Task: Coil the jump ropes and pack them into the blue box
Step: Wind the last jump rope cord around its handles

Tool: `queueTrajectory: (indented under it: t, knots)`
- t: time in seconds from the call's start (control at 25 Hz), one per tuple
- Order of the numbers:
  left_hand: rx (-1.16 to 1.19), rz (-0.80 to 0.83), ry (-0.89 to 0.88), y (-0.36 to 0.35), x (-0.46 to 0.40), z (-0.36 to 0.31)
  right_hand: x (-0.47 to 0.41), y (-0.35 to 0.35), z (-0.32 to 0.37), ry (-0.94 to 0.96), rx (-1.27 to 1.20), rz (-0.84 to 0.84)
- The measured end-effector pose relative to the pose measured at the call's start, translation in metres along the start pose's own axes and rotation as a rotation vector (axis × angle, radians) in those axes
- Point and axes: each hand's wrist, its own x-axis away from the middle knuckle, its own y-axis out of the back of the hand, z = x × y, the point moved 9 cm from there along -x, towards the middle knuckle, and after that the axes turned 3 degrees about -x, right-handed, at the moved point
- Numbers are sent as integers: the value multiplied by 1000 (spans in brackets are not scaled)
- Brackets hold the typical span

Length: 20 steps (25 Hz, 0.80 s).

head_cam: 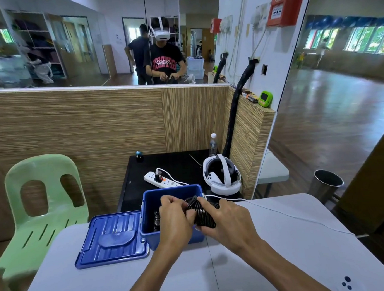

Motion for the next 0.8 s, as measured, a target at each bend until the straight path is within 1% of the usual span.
queueTrajectory:
  t: [0.12, 0.32, 0.48, 0.72, 0.8]
  knots:
    - [-30, 46, -48, -2, -3, -4, 0, -2, -1, -6, 0, 3]
    - [-38, -29, -92, 6, 5, -14, -4, 2, -3, -21, 5, 3]
    - [4, -24, -149, 4, 10, -17, 1, 0, -3, -1, 2, 14]
    - [-59, -88, -247, 9, 7, -17, -4, 6, -7, -5, -11, 14]
    - [-59, -76, -285, 10, 9, -18, -4, 6, -10, -12, -14, 28]
